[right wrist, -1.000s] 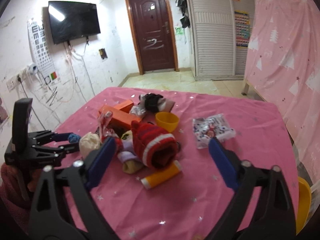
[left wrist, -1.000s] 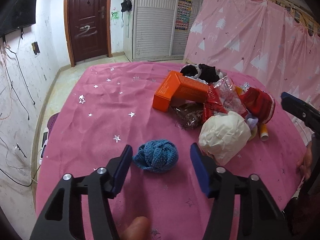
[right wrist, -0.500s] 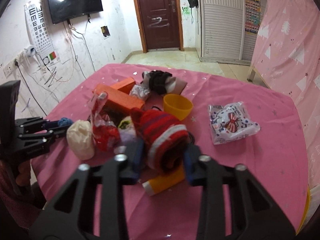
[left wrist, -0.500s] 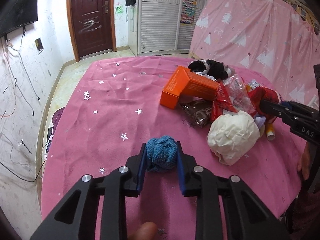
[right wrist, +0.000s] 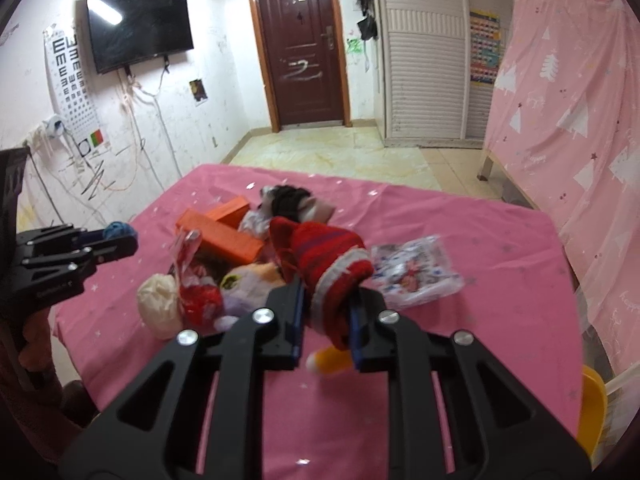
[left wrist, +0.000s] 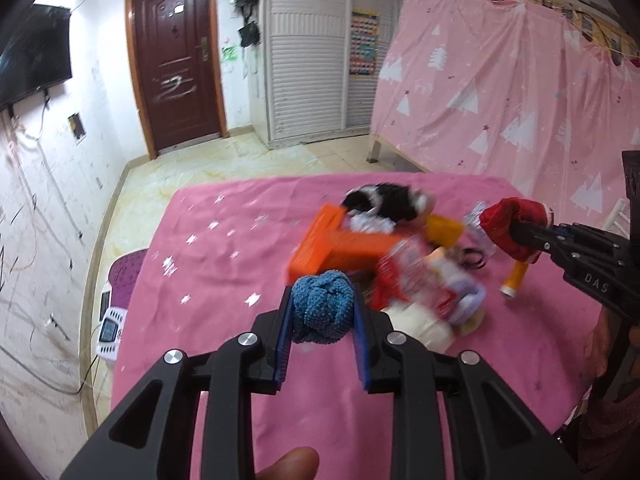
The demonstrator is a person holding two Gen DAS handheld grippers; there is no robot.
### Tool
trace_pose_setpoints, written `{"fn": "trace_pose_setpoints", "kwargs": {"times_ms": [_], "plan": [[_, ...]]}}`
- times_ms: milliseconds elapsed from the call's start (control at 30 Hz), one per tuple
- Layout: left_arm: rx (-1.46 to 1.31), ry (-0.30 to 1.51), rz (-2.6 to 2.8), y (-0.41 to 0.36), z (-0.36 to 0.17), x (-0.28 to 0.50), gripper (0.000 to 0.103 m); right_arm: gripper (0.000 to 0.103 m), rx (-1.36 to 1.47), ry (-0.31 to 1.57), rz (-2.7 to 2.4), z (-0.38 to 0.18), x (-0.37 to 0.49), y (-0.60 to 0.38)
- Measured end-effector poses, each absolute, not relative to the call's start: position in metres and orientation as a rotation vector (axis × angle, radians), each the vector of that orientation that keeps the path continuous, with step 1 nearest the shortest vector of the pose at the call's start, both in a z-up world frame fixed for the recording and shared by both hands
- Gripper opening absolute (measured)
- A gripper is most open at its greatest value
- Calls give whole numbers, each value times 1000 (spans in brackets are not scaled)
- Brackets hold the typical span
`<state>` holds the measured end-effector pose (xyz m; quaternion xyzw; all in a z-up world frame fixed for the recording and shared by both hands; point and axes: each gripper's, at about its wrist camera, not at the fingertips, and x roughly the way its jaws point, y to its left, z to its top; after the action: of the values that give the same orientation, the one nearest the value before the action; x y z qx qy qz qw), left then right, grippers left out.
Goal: Collect trash
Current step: 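Carry the blue ball and red hat with both tools over the yellow bin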
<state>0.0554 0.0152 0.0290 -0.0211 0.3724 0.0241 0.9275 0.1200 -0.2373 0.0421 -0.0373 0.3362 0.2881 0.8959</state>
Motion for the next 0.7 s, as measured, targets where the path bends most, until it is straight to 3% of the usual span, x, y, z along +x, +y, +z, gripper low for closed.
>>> {"fn": "trace_pose_setpoints", "kwargs": {"times_ms": [700], "plan": [[37, 777, -150, -84, 48, 108, 21, 17, -10, 775, 480, 21, 149, -315]]}}
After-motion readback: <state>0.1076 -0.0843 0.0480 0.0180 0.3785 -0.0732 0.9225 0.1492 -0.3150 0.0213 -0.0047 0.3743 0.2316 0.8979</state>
